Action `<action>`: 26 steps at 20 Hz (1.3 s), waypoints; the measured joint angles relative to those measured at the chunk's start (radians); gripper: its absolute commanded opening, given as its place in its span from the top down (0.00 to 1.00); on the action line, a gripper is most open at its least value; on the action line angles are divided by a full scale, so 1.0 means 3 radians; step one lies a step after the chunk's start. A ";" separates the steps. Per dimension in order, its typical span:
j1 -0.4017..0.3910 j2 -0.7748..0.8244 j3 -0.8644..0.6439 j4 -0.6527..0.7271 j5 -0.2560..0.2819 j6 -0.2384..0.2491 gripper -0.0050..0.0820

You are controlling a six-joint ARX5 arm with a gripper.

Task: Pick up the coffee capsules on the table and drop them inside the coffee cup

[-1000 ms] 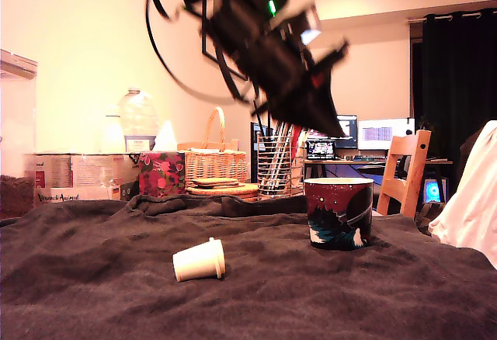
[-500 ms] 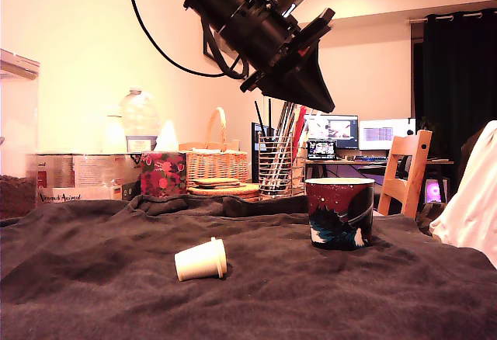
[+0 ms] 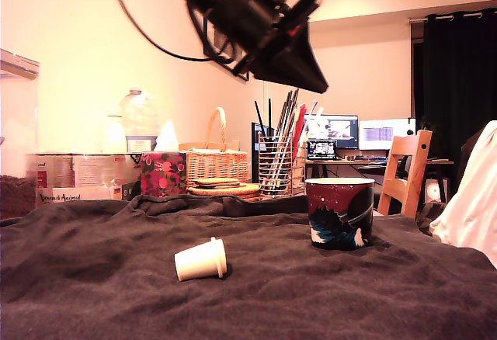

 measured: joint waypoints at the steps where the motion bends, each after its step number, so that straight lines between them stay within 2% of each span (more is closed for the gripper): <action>1: 0.0000 -0.0070 -0.0136 0.0064 0.0003 0.0001 0.97; 7: 0.0070 -0.0594 -0.0905 0.0537 0.0008 0.0001 0.97; 17: 0.0362 -0.1258 -0.1980 0.1189 0.0079 0.0038 0.97; 23: 0.0526 -0.1634 -0.2565 0.1461 0.0281 0.0126 0.97; 26: 0.0599 -0.1811 -0.2836 0.1518 0.0294 0.0128 0.97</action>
